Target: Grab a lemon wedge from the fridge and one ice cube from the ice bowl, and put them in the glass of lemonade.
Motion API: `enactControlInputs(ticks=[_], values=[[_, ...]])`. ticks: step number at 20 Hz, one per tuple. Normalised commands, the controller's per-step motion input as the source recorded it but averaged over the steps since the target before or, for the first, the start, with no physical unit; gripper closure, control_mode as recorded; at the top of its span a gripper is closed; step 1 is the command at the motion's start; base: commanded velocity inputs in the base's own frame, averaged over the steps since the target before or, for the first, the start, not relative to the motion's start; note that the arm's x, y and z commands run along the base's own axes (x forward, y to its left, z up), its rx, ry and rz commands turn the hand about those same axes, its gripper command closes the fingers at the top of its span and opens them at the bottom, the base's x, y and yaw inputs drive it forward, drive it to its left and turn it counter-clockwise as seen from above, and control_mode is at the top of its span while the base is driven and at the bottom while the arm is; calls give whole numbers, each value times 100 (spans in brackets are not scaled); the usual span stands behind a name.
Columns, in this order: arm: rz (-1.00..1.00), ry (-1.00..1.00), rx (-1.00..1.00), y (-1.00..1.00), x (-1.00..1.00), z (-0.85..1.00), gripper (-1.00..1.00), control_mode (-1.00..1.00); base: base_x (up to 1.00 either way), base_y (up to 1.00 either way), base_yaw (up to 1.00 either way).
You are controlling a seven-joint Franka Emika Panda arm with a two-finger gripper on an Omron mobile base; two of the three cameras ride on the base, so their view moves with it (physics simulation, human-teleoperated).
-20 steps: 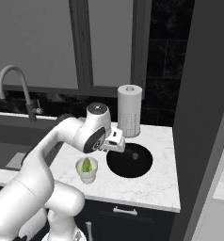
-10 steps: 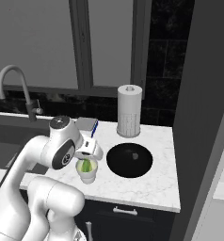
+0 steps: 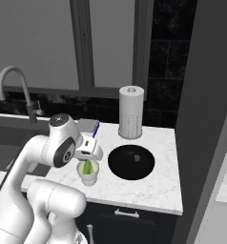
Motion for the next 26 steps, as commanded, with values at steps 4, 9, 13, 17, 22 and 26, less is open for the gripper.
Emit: enactControlInputs(ticks=[4, 9, 13, 17, 22, 26], values=[[0, 3, 0, 0, 22, 0, 100, -100, 0, 0, 0], [0, 0, 0, -9, 12, 0, 100, -100, 0, 0, 0], [0, 0, 0, 0, -10, 0, 100, -100, 0, 0, 0], [0, 0, 0, 0, 0, 0, -100, -100, 0, 0, 0], [0, -2, 0, 0, -44, 8, -100, -100, 0, 0, 0], [1, -8, 2, 0, -47, 9, -100, -100, 0, 0, 0]])
